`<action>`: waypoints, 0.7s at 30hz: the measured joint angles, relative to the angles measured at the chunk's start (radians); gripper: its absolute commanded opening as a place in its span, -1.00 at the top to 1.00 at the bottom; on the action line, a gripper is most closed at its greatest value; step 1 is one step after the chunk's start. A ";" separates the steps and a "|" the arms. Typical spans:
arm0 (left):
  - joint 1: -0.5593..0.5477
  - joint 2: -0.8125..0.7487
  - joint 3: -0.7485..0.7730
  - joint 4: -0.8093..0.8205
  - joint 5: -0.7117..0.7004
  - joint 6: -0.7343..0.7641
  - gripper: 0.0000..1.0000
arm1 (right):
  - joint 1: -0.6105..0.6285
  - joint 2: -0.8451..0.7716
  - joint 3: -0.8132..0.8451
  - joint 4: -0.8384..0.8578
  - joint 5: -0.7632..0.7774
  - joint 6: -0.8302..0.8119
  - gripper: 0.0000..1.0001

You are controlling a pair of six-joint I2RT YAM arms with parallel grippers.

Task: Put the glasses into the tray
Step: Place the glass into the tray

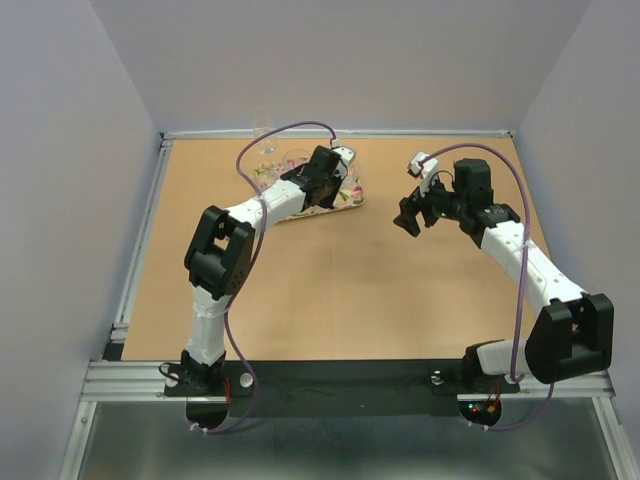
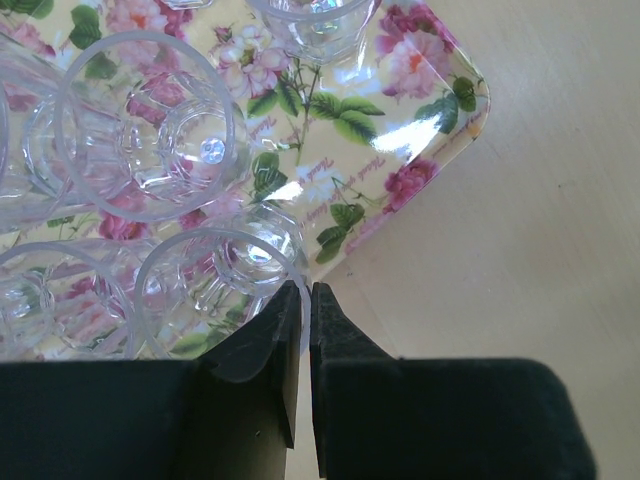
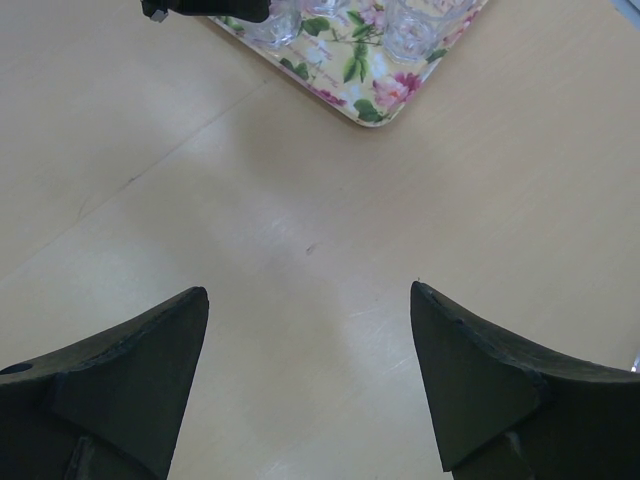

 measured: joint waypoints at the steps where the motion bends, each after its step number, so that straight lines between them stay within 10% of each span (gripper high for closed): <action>1: 0.000 0.002 0.001 0.000 -0.001 0.000 0.69 | -0.002 0.000 0.000 0.000 0.000 0.000 -0.73; 14: -0.010 0.008 0.004 -0.001 -0.005 0.002 -0.33 | -0.006 0.000 0.000 0.002 0.000 0.000 -0.73; 21: -0.022 -0.051 -0.003 -0.001 0.006 0.001 -0.38 | -0.022 -0.020 -0.001 0.001 0.001 0.000 -0.74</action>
